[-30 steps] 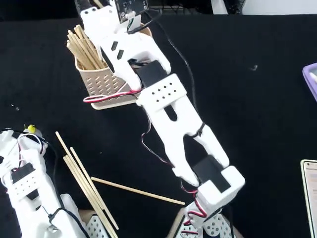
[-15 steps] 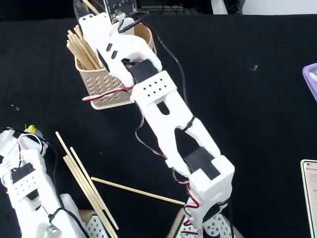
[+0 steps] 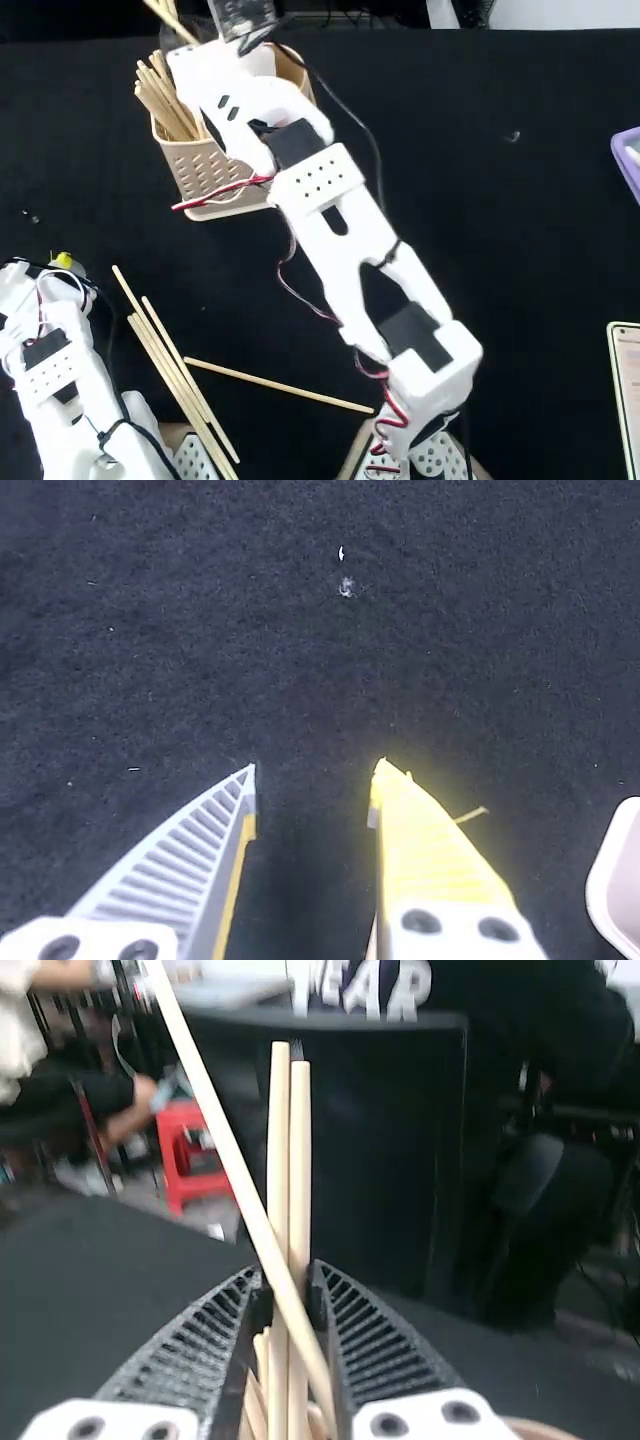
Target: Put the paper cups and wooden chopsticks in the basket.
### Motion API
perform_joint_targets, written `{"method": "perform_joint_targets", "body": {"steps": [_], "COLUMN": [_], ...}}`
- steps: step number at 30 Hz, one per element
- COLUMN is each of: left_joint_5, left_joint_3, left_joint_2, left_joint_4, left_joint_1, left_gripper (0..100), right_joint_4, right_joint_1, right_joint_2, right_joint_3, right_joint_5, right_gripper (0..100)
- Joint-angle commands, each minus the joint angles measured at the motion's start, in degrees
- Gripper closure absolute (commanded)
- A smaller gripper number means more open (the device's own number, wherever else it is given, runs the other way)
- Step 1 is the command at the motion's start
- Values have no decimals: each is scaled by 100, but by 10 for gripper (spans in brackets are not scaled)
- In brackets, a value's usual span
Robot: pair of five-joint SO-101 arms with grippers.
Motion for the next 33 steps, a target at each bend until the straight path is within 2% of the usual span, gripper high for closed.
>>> {"method": "perform_joint_targets", "body": {"steps": [1,6,12,15,22,26,33], "left_joint_5": [-70,-70,-70,-70,-70,-70,-70], "left_joint_3": [-251,-251,-251,-251,-198,-198,-198], "left_joint_2": [-105,-105,-105,-105,-88,-53,-53], "left_joint_4": [-105,-105,-105,-105,-299,-352,-352], "left_joint_1": [66,66,66,66,66,66,66], "left_gripper": [810,810,809,809,809,809,809], "right_joint_4": [-26,-475,-1547,-1960,-2022,-2022,-2013], "right_joint_1": [53,-176,-316,-334,-343,-633,-1160], "right_joint_2": [-831,-1402,-1974,-2009,-2308,-2949,-4532], "right_joint_3": [48,954,2255,2651,3073,3477,5270], "right_joint_5": [-158,-114,-105,211,325,325,334], "right_gripper": [988,988,988,988,988,988,988]}}
